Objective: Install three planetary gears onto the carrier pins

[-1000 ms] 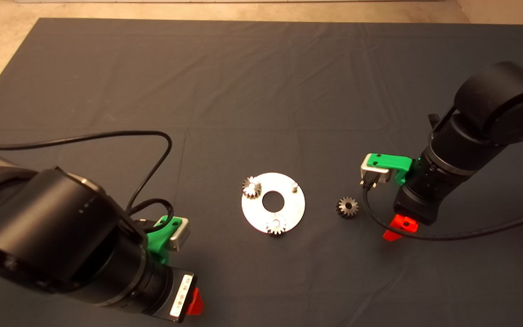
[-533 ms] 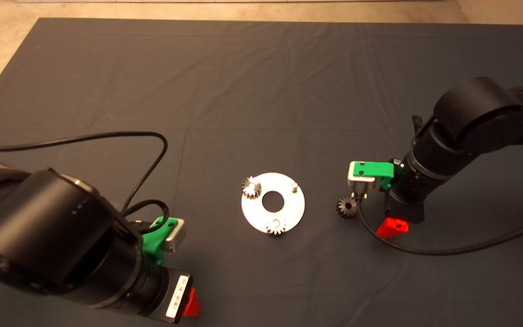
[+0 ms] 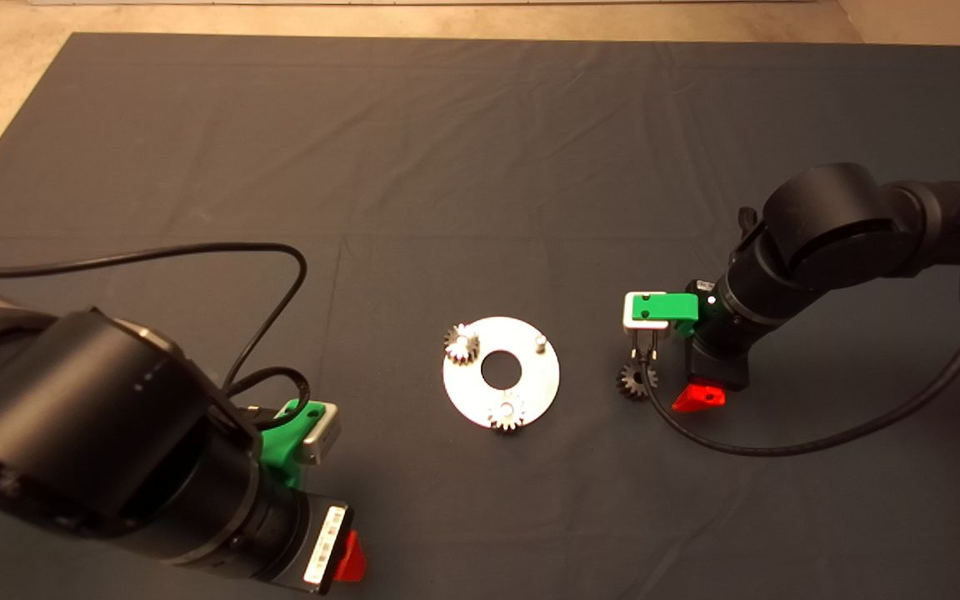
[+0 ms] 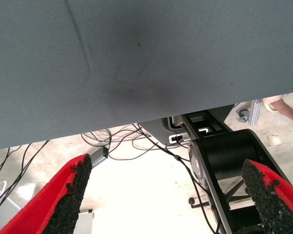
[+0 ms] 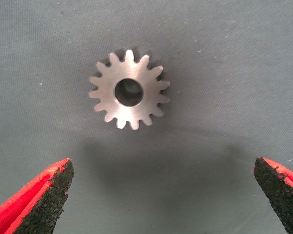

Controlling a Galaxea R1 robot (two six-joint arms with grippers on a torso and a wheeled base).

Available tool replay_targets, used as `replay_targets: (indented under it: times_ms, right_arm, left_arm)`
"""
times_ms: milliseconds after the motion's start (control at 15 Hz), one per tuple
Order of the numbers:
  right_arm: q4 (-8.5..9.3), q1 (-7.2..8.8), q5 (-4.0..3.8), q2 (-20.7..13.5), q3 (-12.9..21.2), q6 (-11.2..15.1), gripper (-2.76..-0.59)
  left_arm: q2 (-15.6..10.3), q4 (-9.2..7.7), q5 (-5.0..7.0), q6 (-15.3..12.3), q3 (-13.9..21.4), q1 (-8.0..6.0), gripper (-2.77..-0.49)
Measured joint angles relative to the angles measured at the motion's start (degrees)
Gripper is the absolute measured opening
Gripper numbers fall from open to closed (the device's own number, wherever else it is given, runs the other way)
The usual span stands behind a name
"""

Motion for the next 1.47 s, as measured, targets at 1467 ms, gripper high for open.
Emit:
replay_targets:
  times_ms: [1467]
  right_arm:
    - [-7.72, -3.93, 0.03, 3.75, 3.53, -1.23, -0.61]
  left_arm:
    - [0.00, -1.88, 0.00, 0.00, -0.44, 0.00, -1.08]
